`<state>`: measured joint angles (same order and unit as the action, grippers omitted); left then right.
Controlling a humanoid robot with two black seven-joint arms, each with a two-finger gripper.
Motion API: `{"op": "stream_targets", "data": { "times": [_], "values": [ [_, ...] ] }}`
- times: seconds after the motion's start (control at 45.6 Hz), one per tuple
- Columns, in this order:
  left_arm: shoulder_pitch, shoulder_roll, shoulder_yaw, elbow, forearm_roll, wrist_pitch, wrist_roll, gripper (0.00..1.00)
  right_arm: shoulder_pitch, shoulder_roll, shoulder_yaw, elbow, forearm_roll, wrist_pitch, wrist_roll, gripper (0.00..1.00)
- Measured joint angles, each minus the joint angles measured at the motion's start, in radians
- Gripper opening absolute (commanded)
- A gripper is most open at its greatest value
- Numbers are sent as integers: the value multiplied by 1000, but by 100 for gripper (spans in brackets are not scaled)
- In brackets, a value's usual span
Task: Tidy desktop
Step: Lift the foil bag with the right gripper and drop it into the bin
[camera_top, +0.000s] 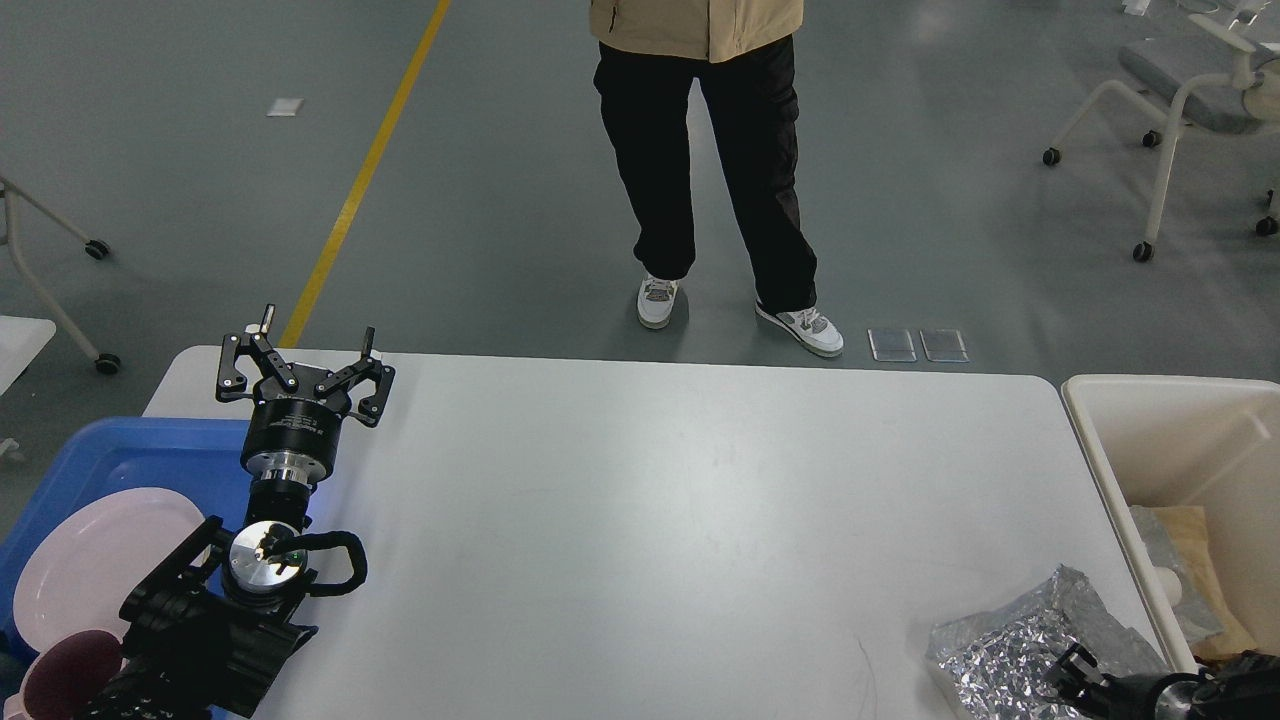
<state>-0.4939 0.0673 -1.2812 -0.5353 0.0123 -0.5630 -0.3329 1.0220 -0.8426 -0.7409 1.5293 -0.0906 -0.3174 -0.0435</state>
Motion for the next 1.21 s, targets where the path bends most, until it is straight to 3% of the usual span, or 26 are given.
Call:
{"op": "stream_targets", "data": {
  "times": [0.526,0.68,0.833,0.877,0.943,1.053,1.206],
  "values": [
    [-2,-1,0,0,0,0,0,100,20,-2,-2,-3,14,-26,1,0],
    [-2,-1,0,1,0,0,0,100,131,-21,-16,-15,-19,7,3,0],
    [-1,0,0,1,0,0,0,100,371,-53,-65,-23,-133,174,3,0],
    [0,0,0,2,0,0,0,100,509,-53,-90,-24,-177,285,3,0],
    [0,0,0,2,0,0,0,100,608,-38,-107,-28,-200,370,3,0],
    [0,-2,0,2,0,0,0,100,822,59,-172,-35,-226,526,28,0],
    [0,-1,0,1,0,0,0,100,1060,267,-302,-11,-237,610,66,0]
  ]
}}
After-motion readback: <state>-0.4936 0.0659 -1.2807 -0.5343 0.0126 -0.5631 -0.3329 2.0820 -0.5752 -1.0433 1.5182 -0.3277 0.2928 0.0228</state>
